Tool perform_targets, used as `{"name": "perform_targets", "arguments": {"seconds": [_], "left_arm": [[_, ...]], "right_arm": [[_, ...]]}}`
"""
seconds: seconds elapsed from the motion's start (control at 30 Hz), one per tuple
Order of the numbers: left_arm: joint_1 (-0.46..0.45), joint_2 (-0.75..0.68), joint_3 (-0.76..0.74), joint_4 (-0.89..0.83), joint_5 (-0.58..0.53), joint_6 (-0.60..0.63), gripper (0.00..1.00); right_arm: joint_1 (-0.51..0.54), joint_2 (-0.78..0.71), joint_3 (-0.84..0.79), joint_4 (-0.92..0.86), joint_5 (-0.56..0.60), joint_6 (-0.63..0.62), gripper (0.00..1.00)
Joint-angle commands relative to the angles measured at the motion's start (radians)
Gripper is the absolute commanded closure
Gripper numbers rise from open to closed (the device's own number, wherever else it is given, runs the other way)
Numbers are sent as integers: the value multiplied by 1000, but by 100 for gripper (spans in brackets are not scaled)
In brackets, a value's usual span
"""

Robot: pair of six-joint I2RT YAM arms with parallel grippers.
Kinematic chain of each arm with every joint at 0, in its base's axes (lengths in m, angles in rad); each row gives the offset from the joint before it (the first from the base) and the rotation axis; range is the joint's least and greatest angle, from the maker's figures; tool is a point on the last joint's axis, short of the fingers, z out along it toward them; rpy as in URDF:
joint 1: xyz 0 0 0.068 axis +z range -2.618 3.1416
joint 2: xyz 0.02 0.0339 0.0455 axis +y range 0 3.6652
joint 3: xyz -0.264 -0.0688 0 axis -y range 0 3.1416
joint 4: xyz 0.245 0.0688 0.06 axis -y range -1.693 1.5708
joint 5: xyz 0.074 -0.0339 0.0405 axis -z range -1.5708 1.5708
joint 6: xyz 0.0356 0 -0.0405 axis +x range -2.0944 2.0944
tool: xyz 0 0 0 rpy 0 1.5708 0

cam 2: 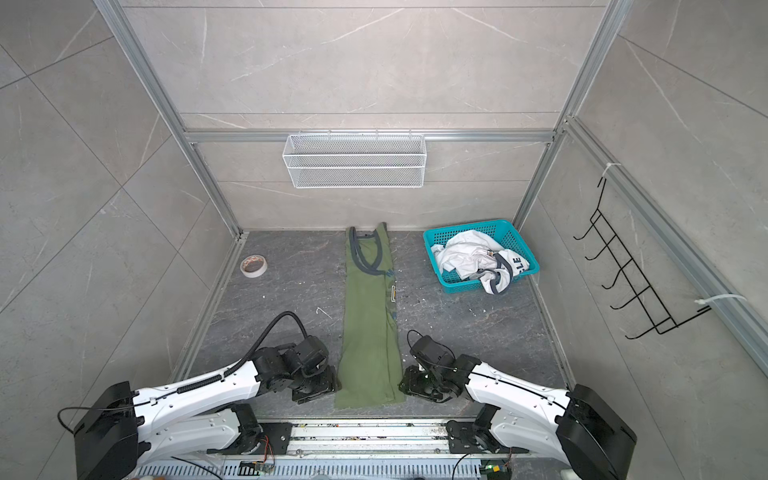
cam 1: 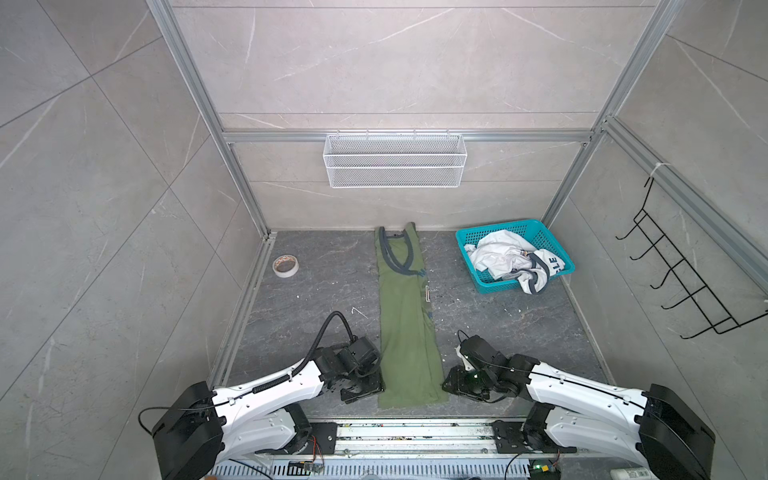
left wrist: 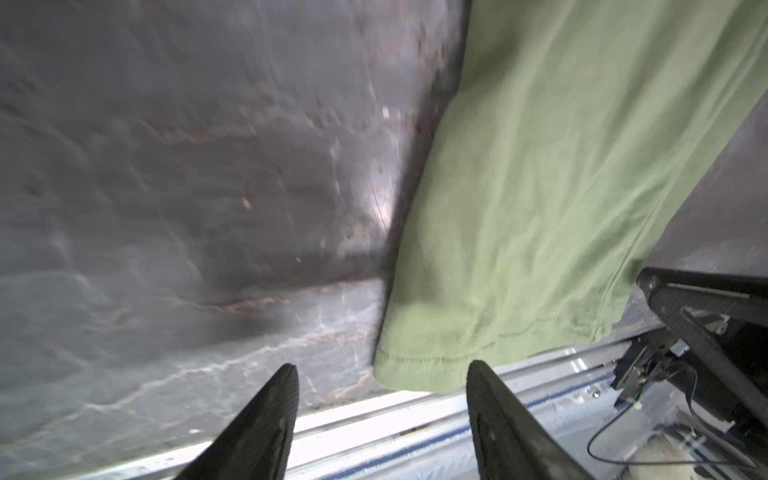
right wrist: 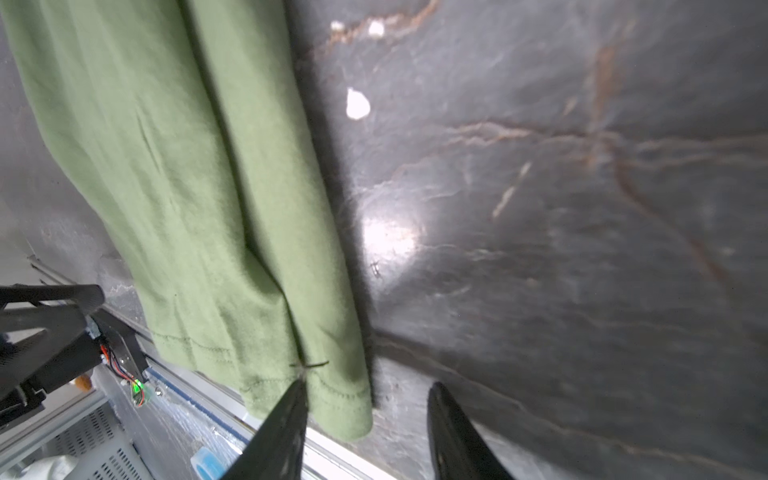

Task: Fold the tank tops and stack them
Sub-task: 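Grasp the strip's near end with both grippers side by side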

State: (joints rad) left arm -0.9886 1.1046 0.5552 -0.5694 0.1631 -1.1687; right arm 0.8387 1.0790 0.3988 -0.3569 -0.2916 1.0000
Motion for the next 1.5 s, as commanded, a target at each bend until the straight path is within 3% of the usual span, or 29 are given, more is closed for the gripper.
{"name": "perform_targets", "arguments": {"seconds": [0.0, 0.43, 0.73, 0.9, 1.1, 1.3, 1.47], "left_arm": [[-42, 28, 3, 52, 37, -87, 34], [-77, 139, -32, 143, 59, -111, 43], [-90, 152, -33, 182, 67, -117, 67], [-109, 99, -22, 101, 24, -127, 85], [-129, 10, 27, 10, -38, -142, 95], [-91, 10, 203, -82, -115, -43, 93], [29, 98, 351, -107, -151, 91, 95]], "right_arm": [[-3, -2, -35, 27, -32, 43, 53], [59, 51, -57, 104, -39, 99, 65], [145, 69, -17, 78, 20, 133, 84], [189, 17, -19, 28, 64, 173, 93], [235, -32, 21, -46, 92, 192, 99], [220, -53, 210, -207, 196, 121, 100], [74, -1, 332, -251, 207, -8, 100]]}}
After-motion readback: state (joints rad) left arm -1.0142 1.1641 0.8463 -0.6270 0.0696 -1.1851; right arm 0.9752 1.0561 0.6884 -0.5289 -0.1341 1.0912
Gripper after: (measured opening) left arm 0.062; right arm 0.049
